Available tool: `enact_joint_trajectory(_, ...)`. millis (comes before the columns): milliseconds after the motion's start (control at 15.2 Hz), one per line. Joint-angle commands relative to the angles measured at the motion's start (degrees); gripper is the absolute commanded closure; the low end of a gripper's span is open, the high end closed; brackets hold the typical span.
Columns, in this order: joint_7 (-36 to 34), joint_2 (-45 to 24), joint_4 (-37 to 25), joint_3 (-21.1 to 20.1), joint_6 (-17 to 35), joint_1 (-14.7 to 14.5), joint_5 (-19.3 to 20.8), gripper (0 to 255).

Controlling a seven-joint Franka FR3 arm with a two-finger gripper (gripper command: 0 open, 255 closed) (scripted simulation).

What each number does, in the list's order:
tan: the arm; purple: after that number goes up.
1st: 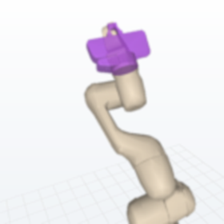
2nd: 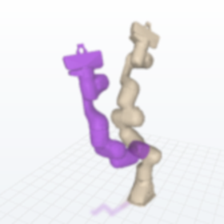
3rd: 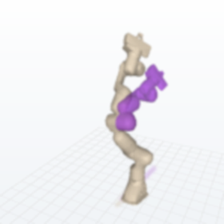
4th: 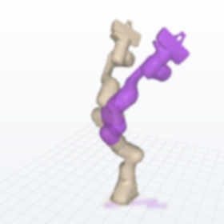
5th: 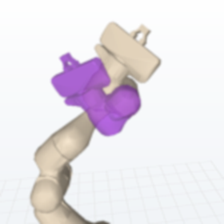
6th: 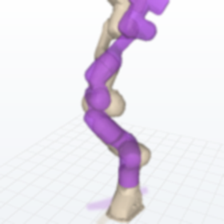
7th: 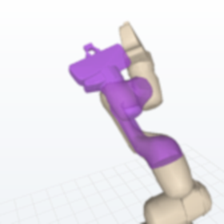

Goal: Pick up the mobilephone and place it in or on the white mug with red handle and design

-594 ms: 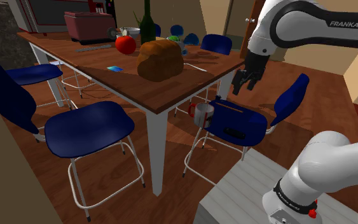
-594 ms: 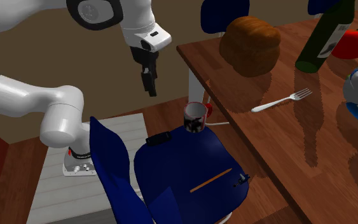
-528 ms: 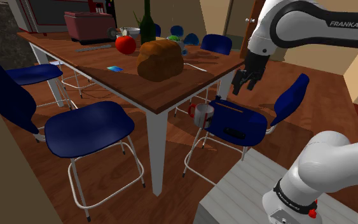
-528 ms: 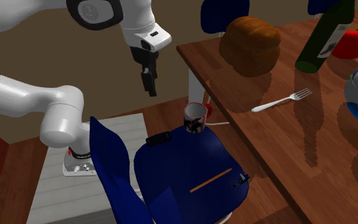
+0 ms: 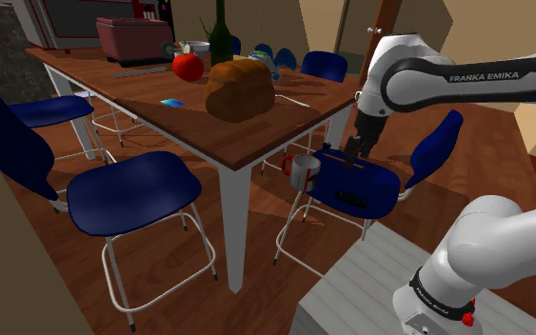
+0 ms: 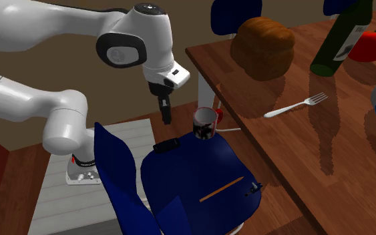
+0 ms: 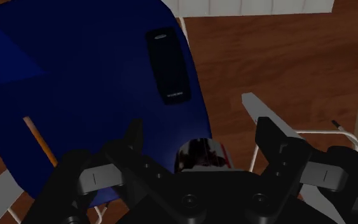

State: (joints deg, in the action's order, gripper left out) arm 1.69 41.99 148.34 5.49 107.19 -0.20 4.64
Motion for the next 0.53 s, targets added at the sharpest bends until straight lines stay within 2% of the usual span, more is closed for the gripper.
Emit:
enact_joint_trajectory(0,3.1,-1.3,2.3,1.4,2.6,-0.2,1.0,0)
enact_joint_trajectory(462,12.8,-10.3,8.7,6.1,13.9,-0.8,4.6,0)
